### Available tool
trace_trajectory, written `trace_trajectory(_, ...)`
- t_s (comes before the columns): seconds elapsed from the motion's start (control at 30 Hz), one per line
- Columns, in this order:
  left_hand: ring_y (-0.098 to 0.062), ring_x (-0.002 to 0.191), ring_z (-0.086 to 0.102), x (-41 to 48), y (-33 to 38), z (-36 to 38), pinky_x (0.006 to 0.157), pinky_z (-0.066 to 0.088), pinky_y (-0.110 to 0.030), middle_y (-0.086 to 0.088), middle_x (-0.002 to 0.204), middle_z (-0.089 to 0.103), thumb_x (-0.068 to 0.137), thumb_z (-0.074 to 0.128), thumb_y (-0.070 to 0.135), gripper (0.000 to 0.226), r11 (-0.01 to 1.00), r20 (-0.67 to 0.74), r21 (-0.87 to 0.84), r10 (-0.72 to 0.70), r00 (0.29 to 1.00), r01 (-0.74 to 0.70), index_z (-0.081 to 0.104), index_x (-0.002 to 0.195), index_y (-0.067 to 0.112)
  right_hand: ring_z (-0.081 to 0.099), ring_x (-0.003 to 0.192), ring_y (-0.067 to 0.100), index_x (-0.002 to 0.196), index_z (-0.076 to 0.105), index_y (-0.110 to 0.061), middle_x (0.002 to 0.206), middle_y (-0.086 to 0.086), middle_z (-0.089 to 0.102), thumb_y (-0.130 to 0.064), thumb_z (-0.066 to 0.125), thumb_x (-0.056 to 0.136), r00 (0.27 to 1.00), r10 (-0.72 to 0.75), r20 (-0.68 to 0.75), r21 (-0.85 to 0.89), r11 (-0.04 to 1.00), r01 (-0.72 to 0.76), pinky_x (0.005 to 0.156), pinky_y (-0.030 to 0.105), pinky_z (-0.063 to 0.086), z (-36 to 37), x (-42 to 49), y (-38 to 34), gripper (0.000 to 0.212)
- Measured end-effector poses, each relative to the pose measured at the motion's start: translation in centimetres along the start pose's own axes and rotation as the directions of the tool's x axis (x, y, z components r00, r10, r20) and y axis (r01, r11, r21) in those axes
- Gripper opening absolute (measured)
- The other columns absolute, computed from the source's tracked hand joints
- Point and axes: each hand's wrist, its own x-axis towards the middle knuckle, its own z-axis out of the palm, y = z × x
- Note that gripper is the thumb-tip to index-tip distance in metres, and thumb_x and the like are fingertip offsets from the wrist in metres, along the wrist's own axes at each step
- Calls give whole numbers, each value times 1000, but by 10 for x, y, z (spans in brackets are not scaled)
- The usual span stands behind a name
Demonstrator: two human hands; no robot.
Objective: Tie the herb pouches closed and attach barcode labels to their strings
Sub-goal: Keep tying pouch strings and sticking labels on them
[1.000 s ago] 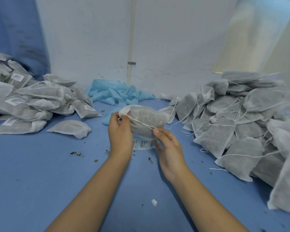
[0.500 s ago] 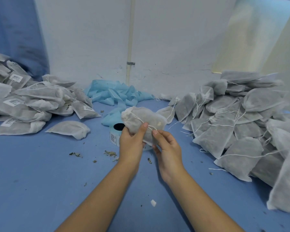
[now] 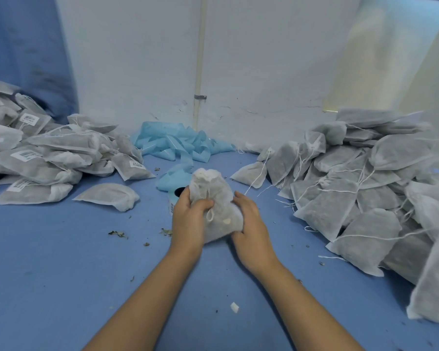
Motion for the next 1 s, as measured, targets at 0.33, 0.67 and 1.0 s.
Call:
trace_trajectory(0.33,-2,86,55,-1,-15,-23,77,41,-25,19,90,63,70,34,23,38,796,280,554,95,955,-242,66,88,34,50,64,-4,127,45,-16,127,-6,36,-1,49,90,957,159,-243,16,987,-160,65,9,36,-1,0,5,40)
trace_trajectory(0.67,-11,62,37,3,-9,-23,61,27,-28,4,61,42,56,45,10,11,918,241,397,-100,965,-4,44,62,1,57,101,2,122,61,-17,111,-12,62,-12,60,91,973,224,-48,78,972,-220,81,5,37,1,2,7,32)
trace_trajectory(1.0,-15,71,42,0,-3,-23,66,33,-29,-8,75,47,50,44,11,37,929,280,371,-121,952,9,53,77,-13,62,77,-6,90,72,-17,88,-11,71,-10,61,91,962,268,-43,343,909,-238,71,8,45,-3,5,2,13)
